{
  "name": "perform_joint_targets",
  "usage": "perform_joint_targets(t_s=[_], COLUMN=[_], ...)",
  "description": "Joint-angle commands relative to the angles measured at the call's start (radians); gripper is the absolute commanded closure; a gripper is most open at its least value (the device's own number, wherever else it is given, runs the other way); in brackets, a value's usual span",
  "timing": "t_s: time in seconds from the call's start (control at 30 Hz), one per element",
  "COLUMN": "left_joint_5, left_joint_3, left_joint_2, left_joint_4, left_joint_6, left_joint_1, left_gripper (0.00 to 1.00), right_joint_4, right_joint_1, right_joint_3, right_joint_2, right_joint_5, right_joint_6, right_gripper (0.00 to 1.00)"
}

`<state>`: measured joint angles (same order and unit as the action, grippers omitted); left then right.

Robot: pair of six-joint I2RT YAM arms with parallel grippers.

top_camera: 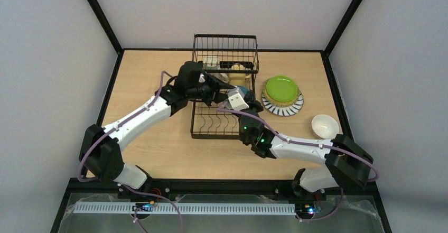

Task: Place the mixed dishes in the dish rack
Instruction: Pass from the right arm to the left

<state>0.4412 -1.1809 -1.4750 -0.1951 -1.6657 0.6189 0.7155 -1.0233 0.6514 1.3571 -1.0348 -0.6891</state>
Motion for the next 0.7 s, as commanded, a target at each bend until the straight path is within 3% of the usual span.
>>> perform_joint_targets(t_s=[0.0,0.67], left_joint_5=[-0.033,-0.107], left_joint_3=[-0.026,-0.127], left_joint_2=[-0.006,-0.126], left_joint_4=[-0.023,-0.044], left_joint_6=[0.003,0.029], left_joint_1=[0.004,0.010], left_gripper=[0.22,0.18], right_joint_4=[0.045,0.076], right_joint_1=[-0.008,-0.008], right_joint_3=[-0.017,-0.010], right_joint_2=[-0.048,-0.025], right_joint_5=[0.006,0.065], right_joint_6=[0.020,-0.006], right_gripper=[1.00,1.00])
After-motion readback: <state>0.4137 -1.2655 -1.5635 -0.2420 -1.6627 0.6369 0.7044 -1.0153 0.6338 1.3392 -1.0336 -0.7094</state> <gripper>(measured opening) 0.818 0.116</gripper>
